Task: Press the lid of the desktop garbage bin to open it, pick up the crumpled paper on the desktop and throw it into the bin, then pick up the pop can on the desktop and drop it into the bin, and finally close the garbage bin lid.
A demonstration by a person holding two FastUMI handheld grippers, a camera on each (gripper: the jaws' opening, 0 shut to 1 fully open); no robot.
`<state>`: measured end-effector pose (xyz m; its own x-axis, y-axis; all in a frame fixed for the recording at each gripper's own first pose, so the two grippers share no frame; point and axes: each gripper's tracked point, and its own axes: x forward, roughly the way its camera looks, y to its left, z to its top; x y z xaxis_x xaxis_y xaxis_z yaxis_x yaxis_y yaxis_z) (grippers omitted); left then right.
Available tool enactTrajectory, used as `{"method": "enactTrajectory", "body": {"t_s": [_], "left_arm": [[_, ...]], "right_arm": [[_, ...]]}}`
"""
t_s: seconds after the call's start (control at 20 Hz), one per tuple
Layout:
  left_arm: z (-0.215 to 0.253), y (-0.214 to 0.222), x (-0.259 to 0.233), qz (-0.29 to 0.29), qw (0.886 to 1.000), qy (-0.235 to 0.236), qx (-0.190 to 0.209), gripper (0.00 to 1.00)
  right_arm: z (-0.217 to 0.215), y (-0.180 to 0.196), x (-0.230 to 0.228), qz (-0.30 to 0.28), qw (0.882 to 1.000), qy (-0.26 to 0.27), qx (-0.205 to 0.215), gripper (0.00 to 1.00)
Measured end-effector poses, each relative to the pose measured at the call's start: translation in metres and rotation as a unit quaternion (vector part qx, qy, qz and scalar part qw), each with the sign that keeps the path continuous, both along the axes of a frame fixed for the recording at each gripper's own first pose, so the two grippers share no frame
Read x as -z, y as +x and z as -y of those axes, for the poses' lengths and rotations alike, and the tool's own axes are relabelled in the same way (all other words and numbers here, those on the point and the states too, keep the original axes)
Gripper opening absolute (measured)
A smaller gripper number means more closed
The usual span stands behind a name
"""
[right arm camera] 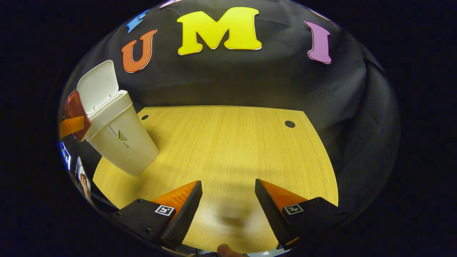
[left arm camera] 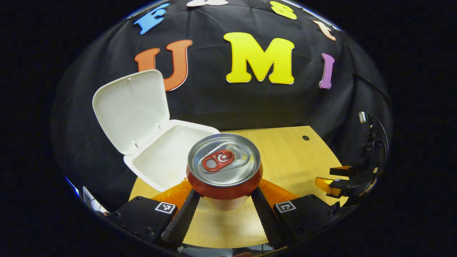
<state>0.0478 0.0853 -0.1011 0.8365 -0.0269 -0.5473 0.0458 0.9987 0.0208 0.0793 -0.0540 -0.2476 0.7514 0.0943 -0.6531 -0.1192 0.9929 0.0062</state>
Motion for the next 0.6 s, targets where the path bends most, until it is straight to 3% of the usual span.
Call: {"method": "enactTrajectory", "body": {"t_s": [0.15, 0.35, 0.6], "left_arm": [[-0.029, 0.018, -0.015, 0.000, 0.999, -0.003, -0.035, 0.86], [-0.076, 0.049, -0.026, 0.024, 0.995, 0.040, -0.091, 0.86], [-0.099, 0.094, 0.007, -0.004, 0.993, 0.031, -0.116, 0.86]], "right_arm": [[0.003, -0.011, 0.009, -0.012, 1.000, 0.010, 0.011, 0.95], [0.008, -0.020, 0.014, -0.017, 1.000, 0.009, 0.021, 0.95], [0.025, -0.026, 0.018, -0.021, 0.999, -0.011, 0.047, 0.95]]}}
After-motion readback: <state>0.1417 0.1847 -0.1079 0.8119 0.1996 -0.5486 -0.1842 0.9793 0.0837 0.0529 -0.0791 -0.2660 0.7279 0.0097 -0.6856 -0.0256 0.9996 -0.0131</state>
